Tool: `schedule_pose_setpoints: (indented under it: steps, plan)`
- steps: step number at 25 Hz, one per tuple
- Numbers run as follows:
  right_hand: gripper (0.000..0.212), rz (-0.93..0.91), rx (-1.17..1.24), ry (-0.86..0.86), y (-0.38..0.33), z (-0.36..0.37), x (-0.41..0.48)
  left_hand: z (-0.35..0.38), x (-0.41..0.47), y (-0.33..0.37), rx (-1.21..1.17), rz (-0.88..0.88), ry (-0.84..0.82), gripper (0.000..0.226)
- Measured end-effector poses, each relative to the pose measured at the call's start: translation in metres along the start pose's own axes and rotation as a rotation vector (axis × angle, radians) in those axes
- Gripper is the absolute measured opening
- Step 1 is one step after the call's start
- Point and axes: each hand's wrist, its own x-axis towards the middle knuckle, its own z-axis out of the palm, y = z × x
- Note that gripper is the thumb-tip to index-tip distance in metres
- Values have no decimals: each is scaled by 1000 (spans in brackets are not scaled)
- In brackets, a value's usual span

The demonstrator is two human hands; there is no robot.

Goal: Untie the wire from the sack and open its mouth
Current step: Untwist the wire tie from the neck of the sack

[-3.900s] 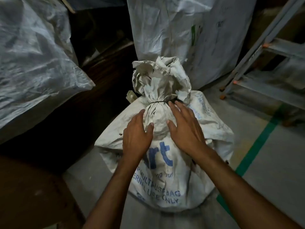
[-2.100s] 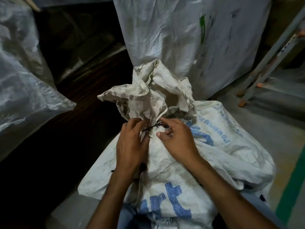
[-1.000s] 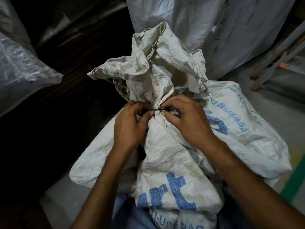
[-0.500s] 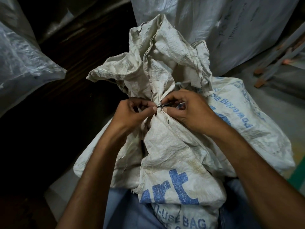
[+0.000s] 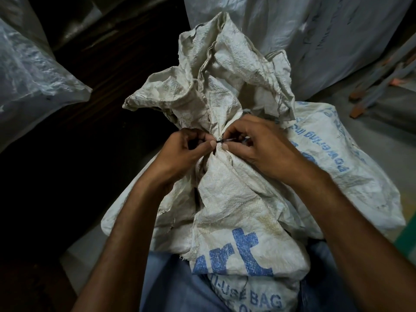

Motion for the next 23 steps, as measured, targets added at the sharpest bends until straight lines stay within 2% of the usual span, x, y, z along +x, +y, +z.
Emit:
schedule_pose_setpoints:
  steps: [6,11,18,23]
  plan:
    - [20,-112,-301,4,-2,4,-4,5,0,0,6,32,28,12]
    - [17,-89,-182,26,-1,3,-5,6,1,-1,-1,32,45,11]
    - [9,-72,-139,28,2,2,-5,9,2,1,-2,68,24,10]
    - [4,-1,118,49,11,-9,-10,0,0,-5,-4,58,59,13]
